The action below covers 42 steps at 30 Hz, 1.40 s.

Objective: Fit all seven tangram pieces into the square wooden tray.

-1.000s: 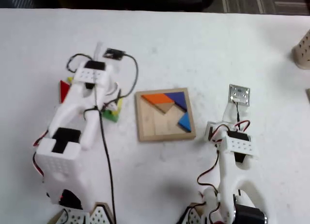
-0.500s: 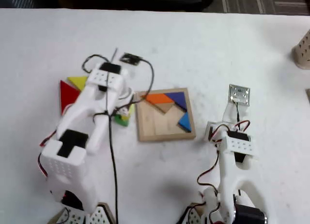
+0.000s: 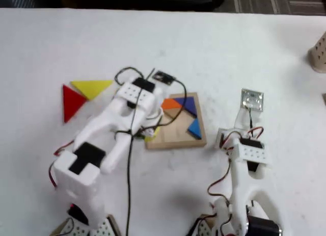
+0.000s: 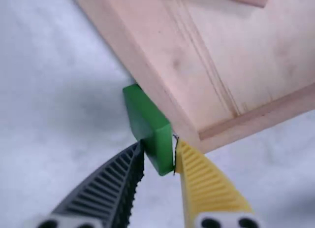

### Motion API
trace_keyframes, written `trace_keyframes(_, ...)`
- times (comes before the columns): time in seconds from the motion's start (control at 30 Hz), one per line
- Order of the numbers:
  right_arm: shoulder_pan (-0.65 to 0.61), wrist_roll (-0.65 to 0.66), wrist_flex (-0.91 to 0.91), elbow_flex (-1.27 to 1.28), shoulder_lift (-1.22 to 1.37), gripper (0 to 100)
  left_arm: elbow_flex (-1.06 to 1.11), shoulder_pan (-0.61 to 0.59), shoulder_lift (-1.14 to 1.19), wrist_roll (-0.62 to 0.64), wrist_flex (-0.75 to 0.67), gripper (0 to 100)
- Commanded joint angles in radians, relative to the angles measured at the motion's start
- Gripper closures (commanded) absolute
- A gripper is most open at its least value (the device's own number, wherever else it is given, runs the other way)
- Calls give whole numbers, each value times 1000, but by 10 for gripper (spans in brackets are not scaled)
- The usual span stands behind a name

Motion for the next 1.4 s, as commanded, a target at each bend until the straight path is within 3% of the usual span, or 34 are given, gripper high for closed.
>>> trace_keyframes(0.0,-7,11,-21,-3,-28,936,29,22,-31,14,-18,880)
trace_keyframes(0.2,-7,11,-21,-3,-28,936,117,-2,-39,43,-71,928)
trace_keyframes(0.27,-8,11,-21,-3,-28,936,114,-12,-35,41,-74,991)
trace_keyframes(0.73,-8,11,-21,-3,-28,936,0,-90,-50,32,-60,980)
trace_keyframes(1.17,-10,11,-21,-3,-28,936,0,-176,-269,25,26,980)
trace_keyframes(1.37,-10,11,-21,-3,-28,936,17,-68,-277,25,-18,980)
